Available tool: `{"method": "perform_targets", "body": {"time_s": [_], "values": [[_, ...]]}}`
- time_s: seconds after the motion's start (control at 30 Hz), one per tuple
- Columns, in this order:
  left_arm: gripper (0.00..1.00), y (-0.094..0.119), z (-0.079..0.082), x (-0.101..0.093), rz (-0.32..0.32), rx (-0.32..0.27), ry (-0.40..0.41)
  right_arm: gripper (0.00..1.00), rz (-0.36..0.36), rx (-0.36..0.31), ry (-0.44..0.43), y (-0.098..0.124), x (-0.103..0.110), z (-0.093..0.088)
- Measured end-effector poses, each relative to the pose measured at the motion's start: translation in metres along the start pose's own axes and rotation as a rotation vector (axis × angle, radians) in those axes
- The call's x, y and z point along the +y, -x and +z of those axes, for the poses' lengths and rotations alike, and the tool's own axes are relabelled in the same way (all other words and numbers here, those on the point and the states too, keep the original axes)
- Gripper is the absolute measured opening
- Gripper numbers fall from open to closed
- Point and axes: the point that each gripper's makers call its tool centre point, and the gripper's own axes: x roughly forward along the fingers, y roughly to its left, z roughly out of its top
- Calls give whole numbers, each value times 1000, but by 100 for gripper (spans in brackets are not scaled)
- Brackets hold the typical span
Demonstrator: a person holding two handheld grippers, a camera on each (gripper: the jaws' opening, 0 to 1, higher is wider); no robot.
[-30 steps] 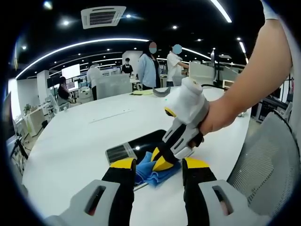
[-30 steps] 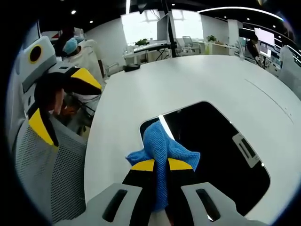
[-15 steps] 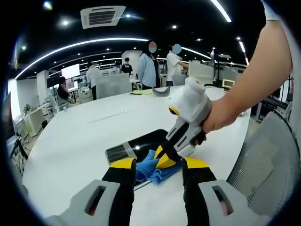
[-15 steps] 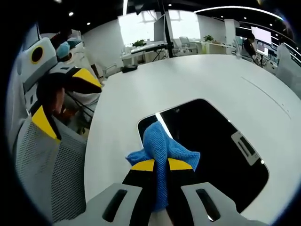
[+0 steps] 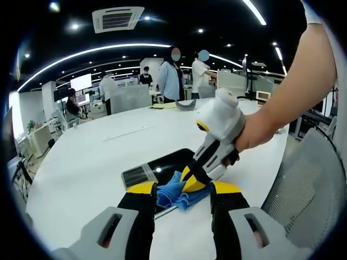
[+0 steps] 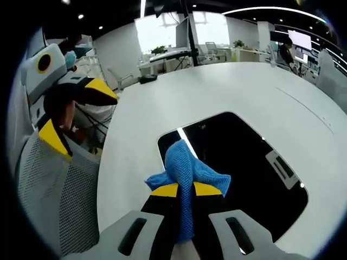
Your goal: Wipe the mirror surface with the cleaning cloth until all visible marks leave the cleaned area.
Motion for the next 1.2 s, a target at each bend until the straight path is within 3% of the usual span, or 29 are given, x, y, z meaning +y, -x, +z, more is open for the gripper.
{"method": "perform_targets", "body": {"time_s": [1.2], "values": [[38,0,0,-1,-5,3,-1,4,-33,-12,-36,14,-6,-12]]}}
